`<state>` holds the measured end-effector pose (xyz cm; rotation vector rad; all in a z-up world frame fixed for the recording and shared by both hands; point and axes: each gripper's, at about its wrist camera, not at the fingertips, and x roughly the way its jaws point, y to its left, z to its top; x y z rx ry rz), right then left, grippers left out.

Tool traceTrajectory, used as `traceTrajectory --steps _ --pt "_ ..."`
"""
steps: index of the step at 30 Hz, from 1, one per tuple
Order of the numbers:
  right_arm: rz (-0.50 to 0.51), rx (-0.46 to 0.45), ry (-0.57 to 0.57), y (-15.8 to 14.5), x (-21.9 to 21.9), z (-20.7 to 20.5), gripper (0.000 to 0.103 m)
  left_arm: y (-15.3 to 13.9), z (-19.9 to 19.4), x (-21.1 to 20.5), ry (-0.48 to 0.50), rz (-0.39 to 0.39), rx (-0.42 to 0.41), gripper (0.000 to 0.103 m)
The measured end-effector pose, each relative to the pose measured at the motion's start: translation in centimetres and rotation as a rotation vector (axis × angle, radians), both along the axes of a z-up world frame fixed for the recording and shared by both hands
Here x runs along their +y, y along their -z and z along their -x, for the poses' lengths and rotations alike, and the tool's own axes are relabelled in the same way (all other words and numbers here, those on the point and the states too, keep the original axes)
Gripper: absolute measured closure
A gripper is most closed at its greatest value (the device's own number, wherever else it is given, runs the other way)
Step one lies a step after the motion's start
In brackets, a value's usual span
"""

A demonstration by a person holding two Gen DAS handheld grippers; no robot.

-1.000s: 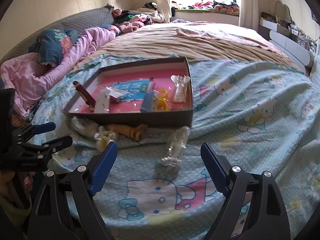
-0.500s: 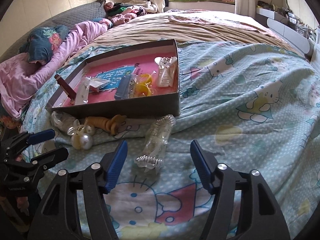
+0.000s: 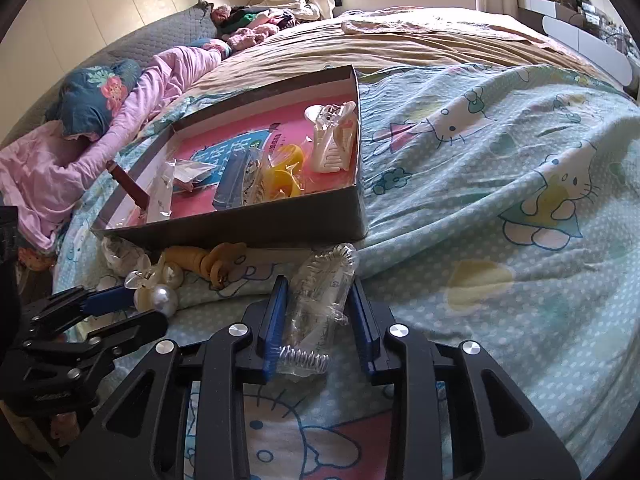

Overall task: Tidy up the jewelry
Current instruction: 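Grasp the clear spring-coil bag with the right tool while the left tool grasps the pearl claw clip, then carry the spring-coil bag with the right tool while the left tool carries the claw clip over the tray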

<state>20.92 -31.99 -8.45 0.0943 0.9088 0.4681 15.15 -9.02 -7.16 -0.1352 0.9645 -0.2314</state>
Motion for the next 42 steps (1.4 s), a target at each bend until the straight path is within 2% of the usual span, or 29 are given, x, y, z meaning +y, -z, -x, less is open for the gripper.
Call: traceTrajectory --steps 5,9,13,24,31,42 --pt "-0.023 -0.013 0.010 -0.5 -0.6 0.4 0.077 0.2 -0.7 -0.4 -0.011 -0.017 -0.005 0.051" --pt "-0.030 -0.021 0.019 -1.0 -1.2 0.8 0.077 0.4 -1.0 -1.0 -0.014 -0.078 -0.024 0.068" --pt "-0.031 -0.033 0.026 -1.6 -1.7 1.1 0.077 0.4 -0.8 -1.5 0.002 -0.120 -0.046 0.068" --pt "-0.033 -0.087 0.013 -4.1 -1.5 2.2 0.077 -3.2 0.7 1.1 -0.021 -0.042 -0.119 0.069" --pt "-0.039 -0.124 -0.008 -5.8 -0.1 2.3 0.077 -5.4 0.6 4.5 -0.105 -0.033 -0.177 0.069" --pt "-0.031 -0.171 -0.058 -7.6 2.9 2.1 0.077 -6.9 0.5 8.5 -0.193 -0.013 -0.214 0.069"
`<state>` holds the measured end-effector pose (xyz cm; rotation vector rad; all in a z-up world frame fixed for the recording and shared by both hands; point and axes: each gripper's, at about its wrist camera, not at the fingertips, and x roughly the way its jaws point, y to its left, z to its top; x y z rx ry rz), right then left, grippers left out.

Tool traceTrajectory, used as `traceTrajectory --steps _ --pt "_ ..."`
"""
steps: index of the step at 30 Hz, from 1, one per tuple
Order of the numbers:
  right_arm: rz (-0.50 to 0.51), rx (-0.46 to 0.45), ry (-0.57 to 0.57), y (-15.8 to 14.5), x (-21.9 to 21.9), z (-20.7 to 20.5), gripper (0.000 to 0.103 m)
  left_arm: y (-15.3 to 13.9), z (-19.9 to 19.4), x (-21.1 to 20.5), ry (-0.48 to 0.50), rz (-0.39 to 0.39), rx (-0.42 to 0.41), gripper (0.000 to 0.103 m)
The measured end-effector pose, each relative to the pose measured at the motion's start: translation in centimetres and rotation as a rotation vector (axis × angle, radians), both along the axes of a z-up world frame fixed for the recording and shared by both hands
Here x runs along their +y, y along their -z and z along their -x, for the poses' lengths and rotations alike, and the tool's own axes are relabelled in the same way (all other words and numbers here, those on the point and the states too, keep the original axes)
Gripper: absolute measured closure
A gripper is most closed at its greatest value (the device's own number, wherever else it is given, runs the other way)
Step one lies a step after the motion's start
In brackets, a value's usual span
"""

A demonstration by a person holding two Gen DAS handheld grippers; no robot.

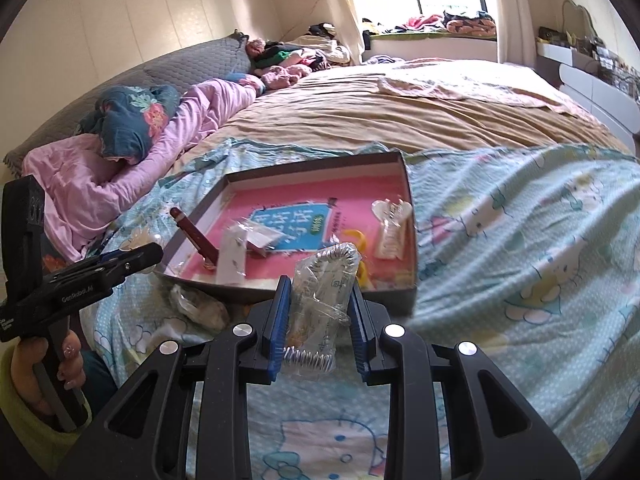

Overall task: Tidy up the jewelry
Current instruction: 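Carry the spring-coil bag with the right tool while the left tool carries the claw clip over the tray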

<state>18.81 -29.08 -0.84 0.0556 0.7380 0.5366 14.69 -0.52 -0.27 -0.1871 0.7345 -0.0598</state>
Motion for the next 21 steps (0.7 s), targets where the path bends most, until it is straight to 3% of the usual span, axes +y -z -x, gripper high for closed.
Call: traceTrajectory --steps 12,21 --pt "0.021 -0.050 -0.054 -1.4 4.1 -0.9 0.077 0.0 -0.4 3.0 -0.047 0.019 -0.011 0.069" --pt "0.050 -0.050 -0.062 -0.9 6.6 -3.1 0.077 1.2 -1.8 4.1 -0.065 0.017 0.016 0.069"
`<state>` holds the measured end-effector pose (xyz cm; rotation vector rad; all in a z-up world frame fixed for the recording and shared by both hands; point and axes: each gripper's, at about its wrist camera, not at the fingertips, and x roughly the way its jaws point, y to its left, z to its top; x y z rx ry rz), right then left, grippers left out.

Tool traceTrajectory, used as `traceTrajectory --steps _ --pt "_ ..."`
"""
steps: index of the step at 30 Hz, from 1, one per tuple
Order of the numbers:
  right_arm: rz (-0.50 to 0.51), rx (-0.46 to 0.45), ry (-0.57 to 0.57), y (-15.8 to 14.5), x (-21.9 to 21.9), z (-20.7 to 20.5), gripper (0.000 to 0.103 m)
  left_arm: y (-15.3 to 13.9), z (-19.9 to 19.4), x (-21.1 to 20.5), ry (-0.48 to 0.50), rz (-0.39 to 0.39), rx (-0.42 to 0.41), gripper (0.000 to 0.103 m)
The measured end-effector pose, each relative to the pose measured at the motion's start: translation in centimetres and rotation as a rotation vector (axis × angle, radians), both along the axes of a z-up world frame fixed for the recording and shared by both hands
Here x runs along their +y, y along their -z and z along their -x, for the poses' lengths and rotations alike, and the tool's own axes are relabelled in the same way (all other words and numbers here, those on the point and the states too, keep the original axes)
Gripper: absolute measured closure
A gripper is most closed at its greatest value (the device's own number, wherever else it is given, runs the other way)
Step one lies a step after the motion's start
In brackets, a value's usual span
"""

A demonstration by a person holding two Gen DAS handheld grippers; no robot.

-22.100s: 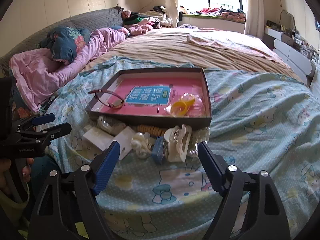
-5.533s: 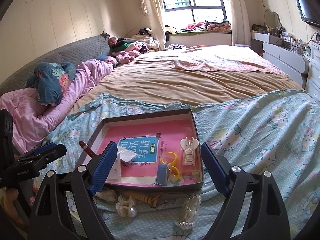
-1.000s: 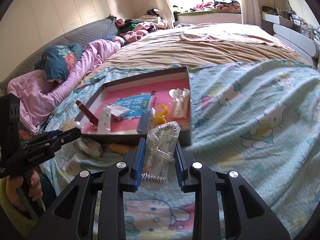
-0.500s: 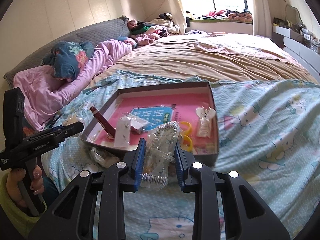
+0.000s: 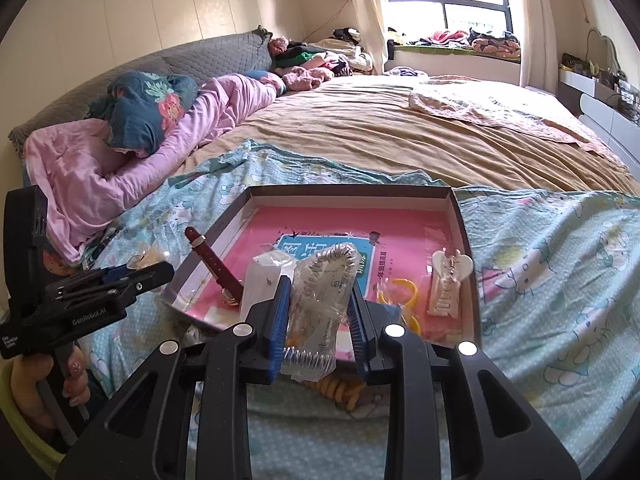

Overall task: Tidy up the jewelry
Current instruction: 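Carry the spring-coil bag with the right tool while the left tool carries the claw clip over the tray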

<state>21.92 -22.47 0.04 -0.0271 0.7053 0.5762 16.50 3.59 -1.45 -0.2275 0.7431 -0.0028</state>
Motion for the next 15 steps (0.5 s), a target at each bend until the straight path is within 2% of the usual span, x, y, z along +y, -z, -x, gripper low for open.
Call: traceTrajectory --steps 15 --pt "0.083 0.072 0.025 4.0 3.2 -3.8 0.077 2.3 -2.1 1.0 -0.003 0.005 0.050 0.068"
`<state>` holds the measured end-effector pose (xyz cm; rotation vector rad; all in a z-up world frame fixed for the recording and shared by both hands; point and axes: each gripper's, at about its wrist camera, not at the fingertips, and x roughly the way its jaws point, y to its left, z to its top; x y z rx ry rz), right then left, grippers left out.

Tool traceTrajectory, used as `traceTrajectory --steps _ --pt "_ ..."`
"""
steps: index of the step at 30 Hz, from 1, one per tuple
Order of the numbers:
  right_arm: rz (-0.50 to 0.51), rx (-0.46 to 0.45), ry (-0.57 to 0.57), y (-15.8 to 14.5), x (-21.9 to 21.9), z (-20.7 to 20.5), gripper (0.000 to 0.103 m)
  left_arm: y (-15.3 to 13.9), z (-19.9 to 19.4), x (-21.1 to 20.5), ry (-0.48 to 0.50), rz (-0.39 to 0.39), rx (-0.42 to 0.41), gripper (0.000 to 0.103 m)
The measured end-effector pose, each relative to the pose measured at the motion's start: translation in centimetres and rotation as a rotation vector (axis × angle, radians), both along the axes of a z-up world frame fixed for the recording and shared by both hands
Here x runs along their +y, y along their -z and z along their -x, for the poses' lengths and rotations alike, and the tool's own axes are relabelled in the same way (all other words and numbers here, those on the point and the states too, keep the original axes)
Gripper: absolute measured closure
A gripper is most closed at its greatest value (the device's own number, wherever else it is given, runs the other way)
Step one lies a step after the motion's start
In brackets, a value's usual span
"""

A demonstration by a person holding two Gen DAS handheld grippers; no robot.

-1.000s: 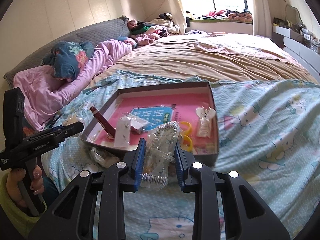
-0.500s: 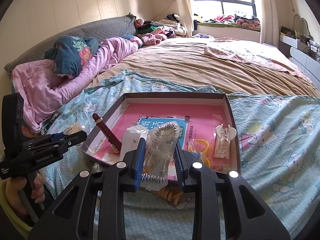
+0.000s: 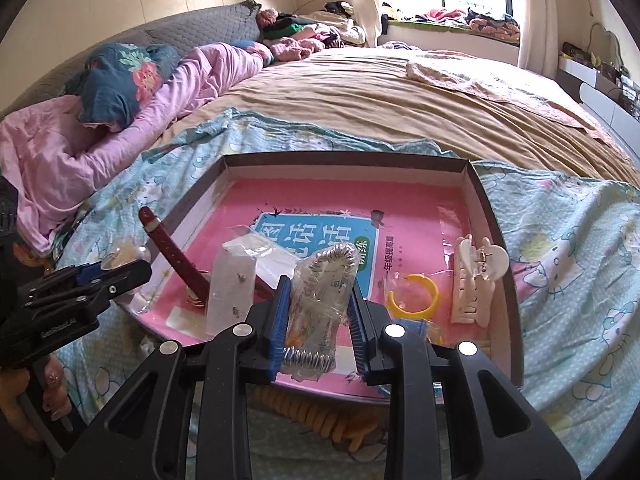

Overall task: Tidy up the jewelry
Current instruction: 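Carry the spring-coil bag with the right tool while the left tool carries the claw clip over the tray, then open the right tool releasing the spring-coil bag while the left tool releases the claw clip into the tray, then pull both tools back from the tray toward the remaining items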

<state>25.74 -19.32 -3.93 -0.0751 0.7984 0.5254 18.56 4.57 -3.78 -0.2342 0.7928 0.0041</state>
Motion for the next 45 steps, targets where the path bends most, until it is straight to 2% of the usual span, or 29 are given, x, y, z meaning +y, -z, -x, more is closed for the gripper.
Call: traceTrajectory --steps 5,8,10,13,16,17,19,21,24,35,45 --pt "0.005 0.008 0.009 0.4 0.2 -0.4 0.074 -0.1 -0.2 0.0 -0.002 -0.017 -0.011 0.068" --pt "-0.007 0.004 0.005 0.1 0.1 -0.3 0.073 -0.3 -0.2 0.0 -0.004 -0.018 -0.013 0.061" --pt "-0.009 -0.010 0.004 -0.3 0.1 0.0 0.058 -0.5 0.0 0.0 -0.001 -0.023 -0.020 0.056" --pt "-0.021 -0.033 0.008 -1.1 -0.3 0.7 0.055 -0.9 0.2 -0.2 0.002 -0.025 -0.030 0.049" --pt "-0.045 -0.045 0.017 -1.9 -1.1 1.4 0.042 -1.5 0.6 -0.3 0.002 -0.027 -0.047 0.039" --pt "-0.053 -0.051 0.020 -2.2 -1.3 1.7 0.041 -1.8 0.8 -0.3 0.001 -0.027 -0.053 0.037" --pt "-0.066 -0.061 0.027 -2.8 -1.9 2.2 0.037 -2.2 1.1 -0.4 -0.003 -0.030 -0.065 0.027" --pt "-0.079 -0.069 0.040 -3.3 -2.7 2.8 0.034 -2.7 1.4 -0.4 -0.007 -0.042 -0.073 0.025" --pt "-0.094 -0.076 0.056 -3.8 -3.7 3.5 0.028 -3.3 2.0 -0.4 -0.011 -0.048 -0.081 0.015" --pt "-0.090 -0.074 0.113 -4.1 -6.9 5.6 0.024 -4.1 3.7 0.3 -0.023 -0.051 -0.093 0.010" --pt "-0.051 -0.036 0.124 -2.5 -8.0 6.4 0.024 -2.6 4.6 0.4 -0.014 -0.035 -0.023 0.010"
